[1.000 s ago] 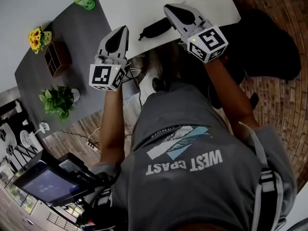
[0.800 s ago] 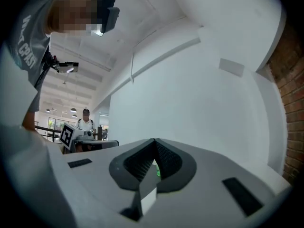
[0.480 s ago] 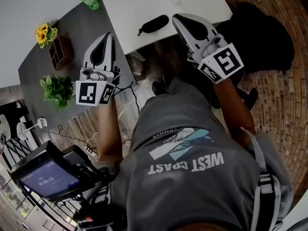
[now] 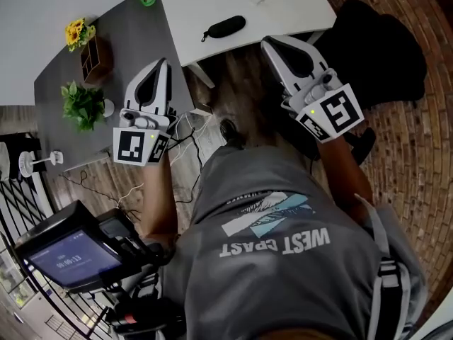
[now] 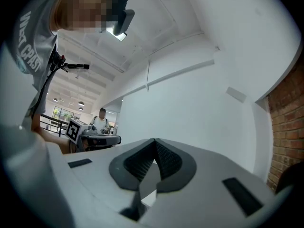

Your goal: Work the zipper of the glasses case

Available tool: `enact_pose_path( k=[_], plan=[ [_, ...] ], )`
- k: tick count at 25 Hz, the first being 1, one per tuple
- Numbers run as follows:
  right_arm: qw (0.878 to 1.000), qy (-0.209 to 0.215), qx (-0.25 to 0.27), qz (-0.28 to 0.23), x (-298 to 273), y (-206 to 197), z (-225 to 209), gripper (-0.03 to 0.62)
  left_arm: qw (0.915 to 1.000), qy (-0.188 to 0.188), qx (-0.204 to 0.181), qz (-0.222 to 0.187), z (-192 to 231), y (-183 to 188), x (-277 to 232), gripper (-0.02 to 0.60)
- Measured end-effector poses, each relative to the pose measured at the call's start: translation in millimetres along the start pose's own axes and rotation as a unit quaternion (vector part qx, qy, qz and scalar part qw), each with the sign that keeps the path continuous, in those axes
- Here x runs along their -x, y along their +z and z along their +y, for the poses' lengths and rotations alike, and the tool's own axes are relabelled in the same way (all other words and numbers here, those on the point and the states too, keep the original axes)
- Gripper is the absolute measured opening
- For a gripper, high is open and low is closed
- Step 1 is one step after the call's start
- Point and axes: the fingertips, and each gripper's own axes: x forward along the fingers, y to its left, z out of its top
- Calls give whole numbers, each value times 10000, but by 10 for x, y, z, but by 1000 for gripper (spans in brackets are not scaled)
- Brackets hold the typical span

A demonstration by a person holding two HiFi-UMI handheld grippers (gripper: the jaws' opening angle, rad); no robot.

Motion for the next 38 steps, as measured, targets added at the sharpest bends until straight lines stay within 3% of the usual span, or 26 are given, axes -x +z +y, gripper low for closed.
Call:
enact_pose_path(
  k=[9, 15, 26, 38],
  plan=[
    [9994, 337, 90, 69, 1147, 160, 618, -5, 9995, 285, -102, -23, -1142, 188, 768, 5],
    [9988, 492, 12, 4, 1945, 412, 1014, -5, 9987, 365, -363, -2, -1973, 559, 1278, 5],
    [9981, 603, -18, 99, 2336, 595, 1844, -5, 9972, 617, -404, -88, -2175, 886, 2251, 5],
    [9992, 322, 44, 213, 2647, 630, 2709, -6, 9982, 449, -354, -184, -2385, 973, 3169, 5]
  ],
)
